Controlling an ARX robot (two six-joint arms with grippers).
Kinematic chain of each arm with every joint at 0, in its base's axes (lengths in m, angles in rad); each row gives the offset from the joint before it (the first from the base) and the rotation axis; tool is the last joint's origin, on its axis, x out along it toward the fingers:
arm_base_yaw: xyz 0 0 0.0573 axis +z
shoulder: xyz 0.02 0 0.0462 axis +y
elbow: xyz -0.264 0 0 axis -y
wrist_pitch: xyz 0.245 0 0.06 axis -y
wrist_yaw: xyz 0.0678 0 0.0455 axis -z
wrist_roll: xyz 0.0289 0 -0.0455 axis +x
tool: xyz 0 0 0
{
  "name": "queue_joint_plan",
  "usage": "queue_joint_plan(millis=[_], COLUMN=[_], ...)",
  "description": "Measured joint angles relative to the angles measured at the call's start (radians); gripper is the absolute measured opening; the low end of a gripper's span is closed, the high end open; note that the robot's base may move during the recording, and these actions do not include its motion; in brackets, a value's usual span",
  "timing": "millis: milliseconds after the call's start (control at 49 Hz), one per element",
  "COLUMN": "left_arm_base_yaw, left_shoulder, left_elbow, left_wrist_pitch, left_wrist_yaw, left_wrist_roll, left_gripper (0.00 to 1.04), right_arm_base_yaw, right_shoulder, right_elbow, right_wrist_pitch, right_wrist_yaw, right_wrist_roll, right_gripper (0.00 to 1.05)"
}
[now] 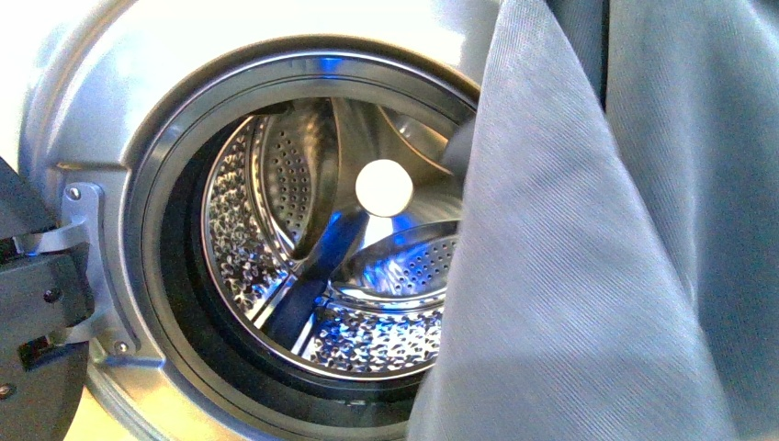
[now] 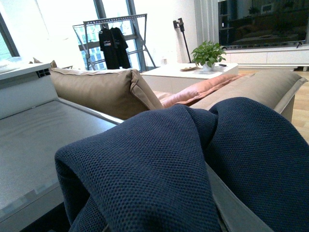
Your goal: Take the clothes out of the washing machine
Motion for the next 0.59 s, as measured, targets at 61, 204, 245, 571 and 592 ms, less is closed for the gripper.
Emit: queue_joint_plan(millis=[61,204,245,571,592], left_arm_base_yaw=[-0.002,-0.007,-0.007,-0.007,-0.007], left_shoulder=[0.000,0.000,0.000,0.001,0.001], left_elbow=[0.002,0.002,0.002,0.002,0.002], left_wrist_pitch=[0.000,0.000,0.000,0.000,0.000], left_wrist_yaw=[0.002,0.007,0.006,0.004,0.004], left_wrist_roll=[-0.002,-0.005,-0.007,-0.008,-0.008], left_gripper=[0.14,0.14,0.14,0.14,0.14], right_arm_base_yaw=[0.000,0.000,0.000,-0.372,-0.394], right_shoulder=[0.000,0.000,0.000,0.211,0.243], right_elbow=[0.000,0.000,0.000,0.000,0.002], right_wrist_pitch=[0.000,0.000,0.000,0.531,0.577], right_wrist_yaw=[0.000,0.000,0.000,-0.742,-0.770], right_wrist_roll=[0.000,0.000,0.000,0.504,0.522], right_gripper=[0.97,0.97,0.97,0.97,0.97])
